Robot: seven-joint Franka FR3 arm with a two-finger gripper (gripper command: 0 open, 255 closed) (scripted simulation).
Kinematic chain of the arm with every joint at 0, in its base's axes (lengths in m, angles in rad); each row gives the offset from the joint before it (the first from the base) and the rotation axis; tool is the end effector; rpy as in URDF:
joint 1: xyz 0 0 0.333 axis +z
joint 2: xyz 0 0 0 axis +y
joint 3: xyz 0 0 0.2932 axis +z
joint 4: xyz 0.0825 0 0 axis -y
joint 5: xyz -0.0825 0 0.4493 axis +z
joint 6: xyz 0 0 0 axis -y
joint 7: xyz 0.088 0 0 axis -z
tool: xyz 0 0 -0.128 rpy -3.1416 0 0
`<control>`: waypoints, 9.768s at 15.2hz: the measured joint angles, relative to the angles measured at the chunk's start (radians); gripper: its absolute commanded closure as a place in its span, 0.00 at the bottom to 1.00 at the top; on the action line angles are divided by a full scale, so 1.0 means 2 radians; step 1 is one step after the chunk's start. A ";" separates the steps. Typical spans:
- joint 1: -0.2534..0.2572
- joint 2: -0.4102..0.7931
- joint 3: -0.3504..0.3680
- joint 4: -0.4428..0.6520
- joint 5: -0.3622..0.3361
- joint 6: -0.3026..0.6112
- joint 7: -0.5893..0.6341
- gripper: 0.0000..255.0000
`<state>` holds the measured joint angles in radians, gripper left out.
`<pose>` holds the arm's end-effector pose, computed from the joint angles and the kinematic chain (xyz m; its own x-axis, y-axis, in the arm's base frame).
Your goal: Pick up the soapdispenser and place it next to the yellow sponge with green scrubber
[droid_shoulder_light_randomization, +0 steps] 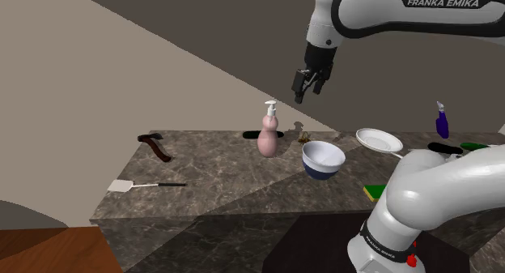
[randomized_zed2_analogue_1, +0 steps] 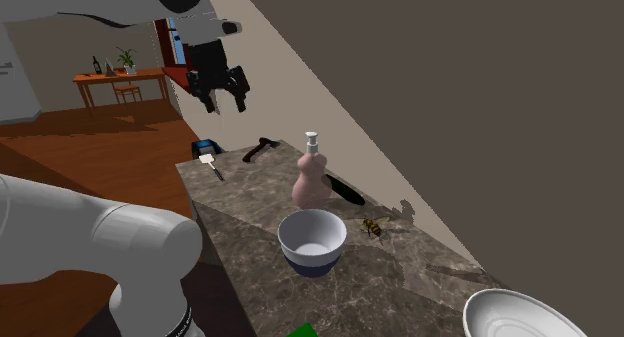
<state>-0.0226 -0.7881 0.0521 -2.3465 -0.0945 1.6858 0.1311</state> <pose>0.4022 0.0034 0.5710 0.9848 -0.1003 0.1414 -0.1168 -0.9866 0.1135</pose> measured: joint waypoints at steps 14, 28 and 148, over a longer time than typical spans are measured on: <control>-0.023 0.210 -0.070 0.085 -0.008 0.109 -0.061 0.00; -0.046 0.428 -0.116 0.228 0.034 0.161 -0.132 0.00; -0.222 0.241 -0.451 0.327 -0.055 -0.071 -0.645 1.00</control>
<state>-0.4657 -0.3063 -0.8497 -1.6927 -0.2043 1.5443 -1.1586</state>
